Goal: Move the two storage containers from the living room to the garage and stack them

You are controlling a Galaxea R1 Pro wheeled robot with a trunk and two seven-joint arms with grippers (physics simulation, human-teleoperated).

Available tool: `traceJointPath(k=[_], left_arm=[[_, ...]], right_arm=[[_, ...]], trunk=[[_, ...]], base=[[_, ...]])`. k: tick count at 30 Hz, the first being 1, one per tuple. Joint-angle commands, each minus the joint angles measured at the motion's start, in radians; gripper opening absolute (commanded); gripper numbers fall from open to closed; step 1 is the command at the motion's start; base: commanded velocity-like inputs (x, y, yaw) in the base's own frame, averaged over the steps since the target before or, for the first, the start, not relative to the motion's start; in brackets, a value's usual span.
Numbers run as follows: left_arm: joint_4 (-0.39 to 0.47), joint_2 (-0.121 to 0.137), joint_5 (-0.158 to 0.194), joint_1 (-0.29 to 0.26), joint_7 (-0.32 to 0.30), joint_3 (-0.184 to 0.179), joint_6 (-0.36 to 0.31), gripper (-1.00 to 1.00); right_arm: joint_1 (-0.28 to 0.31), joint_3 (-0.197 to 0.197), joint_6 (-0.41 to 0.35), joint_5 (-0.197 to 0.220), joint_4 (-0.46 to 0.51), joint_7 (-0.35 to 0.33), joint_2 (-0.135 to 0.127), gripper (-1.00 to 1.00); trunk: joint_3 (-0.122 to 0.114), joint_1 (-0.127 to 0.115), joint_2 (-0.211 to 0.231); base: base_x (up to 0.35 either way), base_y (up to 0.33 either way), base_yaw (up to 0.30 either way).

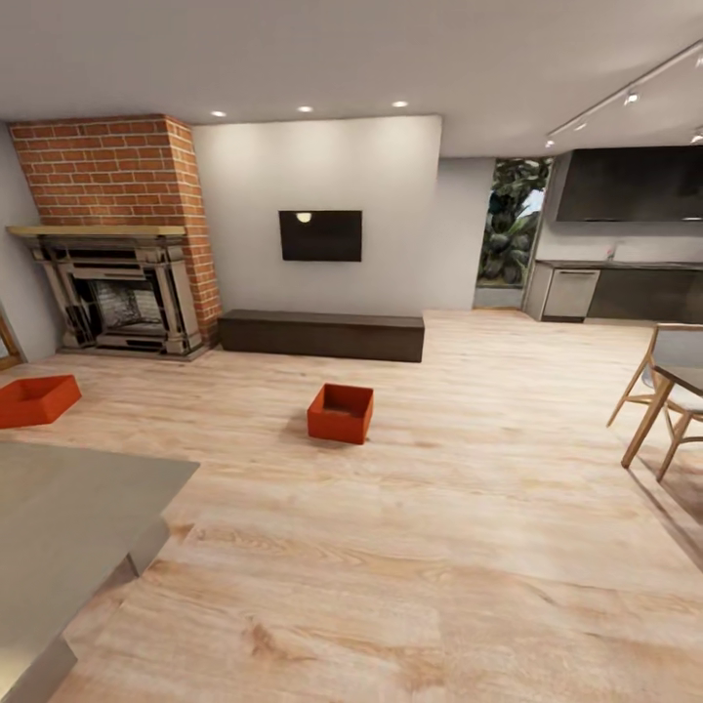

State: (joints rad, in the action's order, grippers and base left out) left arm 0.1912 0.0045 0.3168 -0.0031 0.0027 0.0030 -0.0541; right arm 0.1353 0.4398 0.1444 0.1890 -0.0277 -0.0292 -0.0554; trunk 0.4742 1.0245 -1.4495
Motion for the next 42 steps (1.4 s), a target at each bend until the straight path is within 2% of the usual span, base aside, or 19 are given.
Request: traceJointPath(k=[1, 16, 42], left_arm=[[0.002, 0.0, 0.006, 0.0, 0.0, 0.0, -0.006, 1.0], [0.002, 0.002, 0.007, 0.0, 0.0, 0.0, -0.014, 1.0], [0.002, 0.002, 0.007, 0.0, 0.0, -0.001, -0.015, 1.0]], right_arm=[[0.001, 0.008, 0.006, 0.01, -0.003, -0.003, 0.0, 1.0], [0.001, 0.008, 0.006, 0.009, -0.003, -0.003, 0.0, 1.0], [0.001, 0.008, 0.007, 0.01, -0.003, -0.003, 0.002, 1.0]], trunk=[[0.001, 0.001, 0.0], [0.001, 0.001, 0.0], [0.001, 0.001, 0.0]], base=[[0.322, 0.103, -0.003], [0.322, 0.094, 0.0], [0.322, 0.002, -0.014]])
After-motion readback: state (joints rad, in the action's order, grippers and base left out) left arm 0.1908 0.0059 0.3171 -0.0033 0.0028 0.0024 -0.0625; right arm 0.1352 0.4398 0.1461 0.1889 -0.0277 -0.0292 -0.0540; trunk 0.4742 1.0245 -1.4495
